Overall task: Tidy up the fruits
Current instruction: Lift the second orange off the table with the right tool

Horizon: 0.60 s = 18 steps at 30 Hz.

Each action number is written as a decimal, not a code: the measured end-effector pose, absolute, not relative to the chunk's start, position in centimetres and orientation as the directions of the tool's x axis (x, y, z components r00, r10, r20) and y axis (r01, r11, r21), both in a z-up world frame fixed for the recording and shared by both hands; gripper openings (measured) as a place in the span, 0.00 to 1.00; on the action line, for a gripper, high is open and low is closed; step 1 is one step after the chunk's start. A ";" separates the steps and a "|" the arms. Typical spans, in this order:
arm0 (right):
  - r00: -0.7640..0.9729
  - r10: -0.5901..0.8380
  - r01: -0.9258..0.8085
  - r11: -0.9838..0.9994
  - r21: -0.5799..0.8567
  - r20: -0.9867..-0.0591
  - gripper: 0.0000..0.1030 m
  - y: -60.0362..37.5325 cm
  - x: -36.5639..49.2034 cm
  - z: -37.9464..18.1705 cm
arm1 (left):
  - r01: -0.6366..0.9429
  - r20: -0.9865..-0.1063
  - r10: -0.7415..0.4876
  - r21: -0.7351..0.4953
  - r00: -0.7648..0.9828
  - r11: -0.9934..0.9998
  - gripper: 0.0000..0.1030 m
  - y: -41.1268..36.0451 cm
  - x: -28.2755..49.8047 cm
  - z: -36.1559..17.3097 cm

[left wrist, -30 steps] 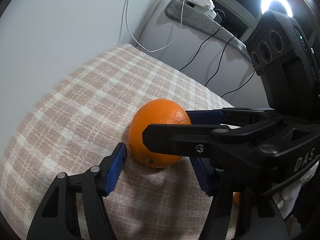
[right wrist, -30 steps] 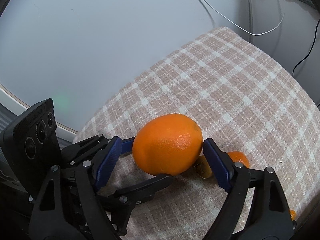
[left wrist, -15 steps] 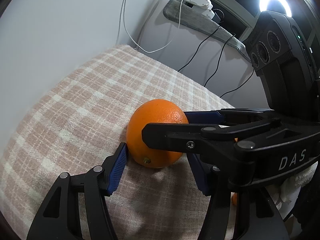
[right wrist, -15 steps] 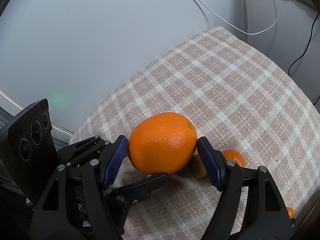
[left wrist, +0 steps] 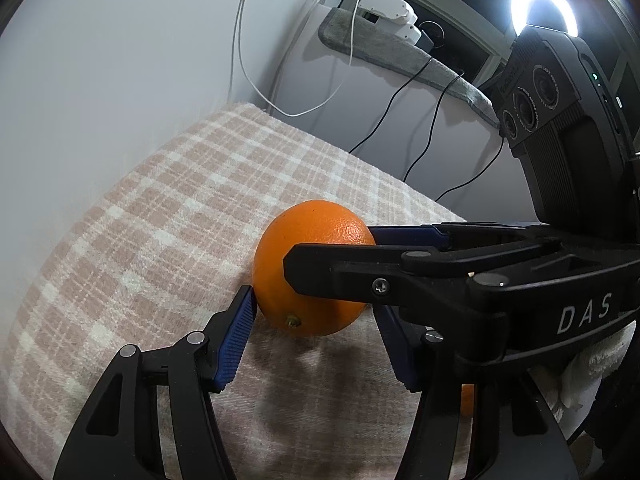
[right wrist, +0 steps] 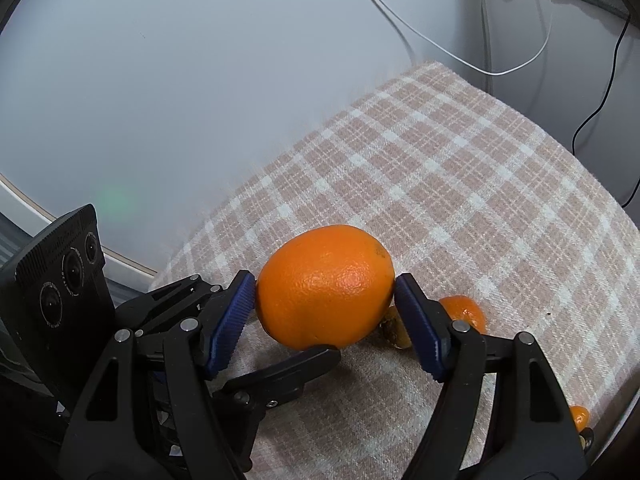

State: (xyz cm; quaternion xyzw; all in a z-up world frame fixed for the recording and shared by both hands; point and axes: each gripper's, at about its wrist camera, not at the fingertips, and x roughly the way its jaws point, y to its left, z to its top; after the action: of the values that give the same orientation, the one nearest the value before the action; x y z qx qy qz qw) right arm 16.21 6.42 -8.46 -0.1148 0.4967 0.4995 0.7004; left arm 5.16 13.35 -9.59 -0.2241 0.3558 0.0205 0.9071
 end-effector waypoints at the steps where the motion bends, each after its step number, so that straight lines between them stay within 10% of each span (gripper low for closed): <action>1: 0.010 0.588 -0.814 0.475 0.335 -0.809 0.73 6.3 16.2 -8.4 | -0.195 -0.653 -0.122 -0.391 0.747 0.899 0.58 13.3 5.2 -9.5; 18: 0.056 0.630 -0.798 0.494 0.345 -0.774 0.73 2.0 16.6 -6.0 | -0.134 -0.627 -0.135 -0.362 0.767 0.923 0.58 9.8 6.2 -7.3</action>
State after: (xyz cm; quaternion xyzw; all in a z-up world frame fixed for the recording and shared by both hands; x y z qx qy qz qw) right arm 16.55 1.96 -6.03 -0.0880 0.4763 0.4950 0.7214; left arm 6.17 9.81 -7.28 -0.1967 0.3414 -0.0003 0.9191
